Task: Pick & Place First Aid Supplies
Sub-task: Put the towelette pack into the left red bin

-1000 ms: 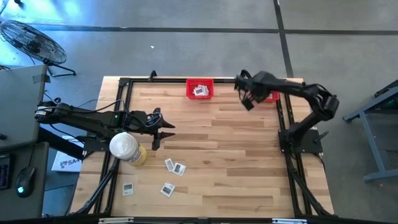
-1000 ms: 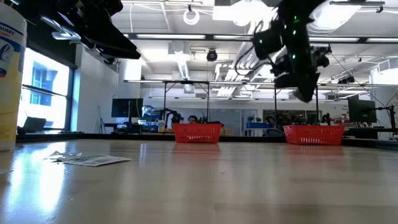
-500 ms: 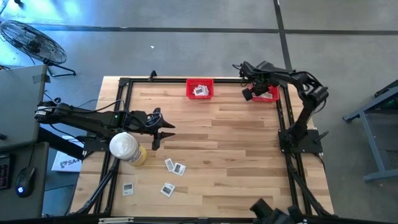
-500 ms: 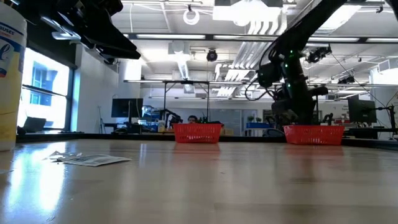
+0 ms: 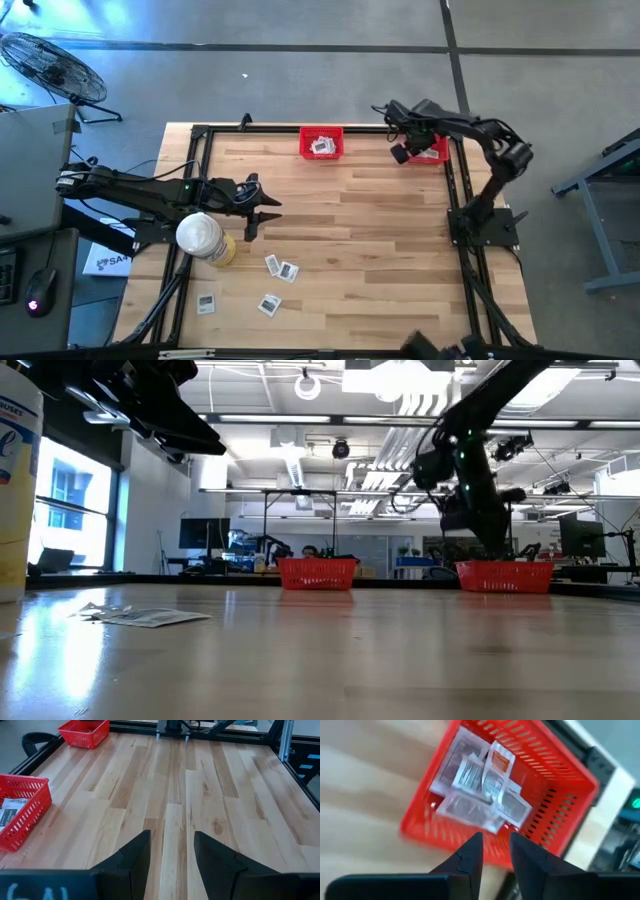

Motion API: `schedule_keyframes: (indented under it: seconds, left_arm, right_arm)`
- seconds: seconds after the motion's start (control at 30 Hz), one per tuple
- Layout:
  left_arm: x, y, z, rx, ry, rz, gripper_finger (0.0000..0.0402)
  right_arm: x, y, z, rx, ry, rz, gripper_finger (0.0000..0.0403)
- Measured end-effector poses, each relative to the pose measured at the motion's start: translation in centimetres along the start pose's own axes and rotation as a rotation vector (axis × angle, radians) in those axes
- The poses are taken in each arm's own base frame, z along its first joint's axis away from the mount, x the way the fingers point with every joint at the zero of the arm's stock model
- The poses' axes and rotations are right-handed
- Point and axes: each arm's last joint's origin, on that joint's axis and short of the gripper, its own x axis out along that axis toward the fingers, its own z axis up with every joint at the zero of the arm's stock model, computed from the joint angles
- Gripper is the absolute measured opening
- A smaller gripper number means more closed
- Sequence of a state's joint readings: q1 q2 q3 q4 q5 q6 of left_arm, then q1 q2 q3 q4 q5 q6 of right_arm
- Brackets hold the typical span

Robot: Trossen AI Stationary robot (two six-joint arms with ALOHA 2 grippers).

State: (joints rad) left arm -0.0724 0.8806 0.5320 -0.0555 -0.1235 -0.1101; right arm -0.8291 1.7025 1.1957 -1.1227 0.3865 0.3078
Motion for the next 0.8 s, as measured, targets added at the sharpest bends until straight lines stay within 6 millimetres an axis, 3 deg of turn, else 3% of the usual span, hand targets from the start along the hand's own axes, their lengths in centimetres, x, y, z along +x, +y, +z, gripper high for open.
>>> schedule_keyframes:
  seconds: [0.1,0.2,0.47,0.6,0.8]
  left_arm:
    - [0.0,0.0,0.0,0.0,0.0,0.0,0.0149]
    - [0.0,0.0,0.0,0.0,0.0,0.0,0.0149]
    - [0.0,0.0,0.0,0.0,0.0,0.0,0.0149]
    - [0.0,0.0,0.0,0.0,0.0,0.0,0.0149]
    - [0.0,0.0,0.0,0.0,0.0,0.0,0.0149]
  right_arm:
    - [-3.0,1.3,-1.6,-0.057,-0.102,0.031,0.0092]
    - [-6.1,4.2,-3.4,-0.15,-0.264,0.098,0.009]
    - [-12.1,16.7,-9.4,-0.488,-0.744,0.448,0.0091]
    - [-13.0,23.4,-13.4,-0.665,-0.895,0.679,0.009]
    - [-10.8,31.2,-19.2,-0.95,-0.994,0.914,0.0096]
